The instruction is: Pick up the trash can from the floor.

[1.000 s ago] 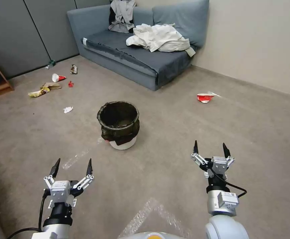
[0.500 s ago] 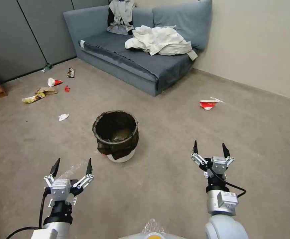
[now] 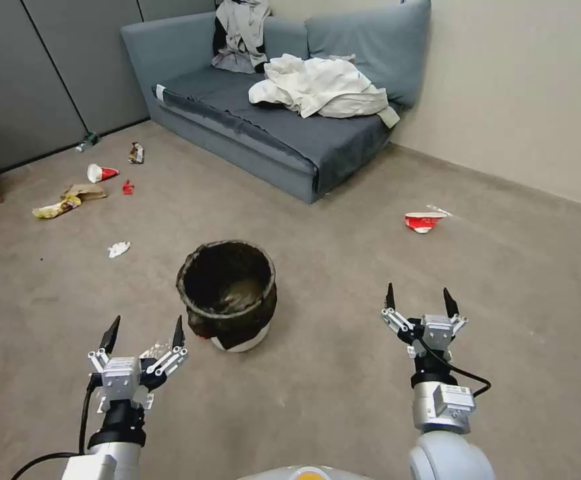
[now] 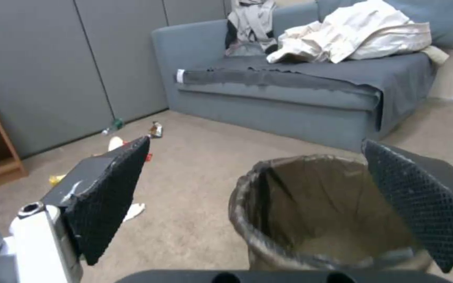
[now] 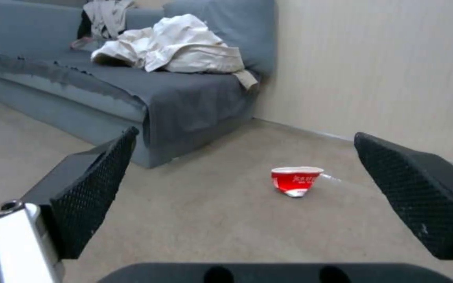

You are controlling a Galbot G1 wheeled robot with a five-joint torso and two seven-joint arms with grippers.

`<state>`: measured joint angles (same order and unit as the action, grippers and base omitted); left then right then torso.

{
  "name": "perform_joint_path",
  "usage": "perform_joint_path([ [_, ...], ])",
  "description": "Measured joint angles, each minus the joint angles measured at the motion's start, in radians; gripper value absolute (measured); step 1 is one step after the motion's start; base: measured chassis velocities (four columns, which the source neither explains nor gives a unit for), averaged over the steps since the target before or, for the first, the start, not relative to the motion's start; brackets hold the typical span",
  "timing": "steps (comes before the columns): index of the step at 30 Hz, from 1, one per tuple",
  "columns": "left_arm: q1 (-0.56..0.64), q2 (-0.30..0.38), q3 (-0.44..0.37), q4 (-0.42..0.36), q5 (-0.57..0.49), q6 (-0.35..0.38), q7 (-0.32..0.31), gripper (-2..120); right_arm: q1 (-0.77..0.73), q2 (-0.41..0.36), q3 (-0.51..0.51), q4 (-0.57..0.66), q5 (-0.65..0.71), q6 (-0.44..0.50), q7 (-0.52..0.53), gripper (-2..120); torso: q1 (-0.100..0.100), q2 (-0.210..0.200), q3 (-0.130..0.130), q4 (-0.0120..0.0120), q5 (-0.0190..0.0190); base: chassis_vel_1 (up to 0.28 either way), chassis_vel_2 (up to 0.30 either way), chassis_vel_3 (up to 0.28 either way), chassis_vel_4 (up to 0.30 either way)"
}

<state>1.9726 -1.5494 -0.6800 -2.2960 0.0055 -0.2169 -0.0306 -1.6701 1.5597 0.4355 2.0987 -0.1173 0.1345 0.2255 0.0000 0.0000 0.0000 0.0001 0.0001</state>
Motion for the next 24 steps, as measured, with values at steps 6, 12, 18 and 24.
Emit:
perform_joint_path([
  [6, -0.054, 0.010, -0.002, 0.002, -0.028, 0.083, -0.015, 100, 0.005, -0.001, -0.002, -0.001, 0.017, 0.008, 0.000, 100, 0.000, 0.000, 0.000, -0.0001, -0.0002, -0.093, 0.101, 0.088, -0.081],
  [12, -0.191, 0.049, -0.001, 0.023, -0.149, 0.271, -0.034, 100, 0.014, -0.005, -0.006, -0.007, 0.042, 0.006, 0.000, 100, 0.000, 0.000, 0.000, 0.0000, -0.0002, -0.006, 0.009, 0.002, -0.004],
  [18, -0.315, 0.115, 0.000, 0.083, -0.207, 0.404, -0.079, 100, 0.020, -0.007, -0.005, -0.021, 0.045, 0.003, 0.000, 100, 0.000, 0.000, 0.000, 0.0000, -0.0003, 0.000, 0.000, 0.000, 0.000],
  [24, -0.436, 0.187, 0.022, 0.186, -0.318, 0.530, -0.114, 100, 0.021, -0.012, -0.004, -0.030, 0.050, -0.003, 0.008, 100, 0.000, 0.000, 0.000, -0.0001, -0.0002, 0.000, 0.000, 0.000, 0.000],
])
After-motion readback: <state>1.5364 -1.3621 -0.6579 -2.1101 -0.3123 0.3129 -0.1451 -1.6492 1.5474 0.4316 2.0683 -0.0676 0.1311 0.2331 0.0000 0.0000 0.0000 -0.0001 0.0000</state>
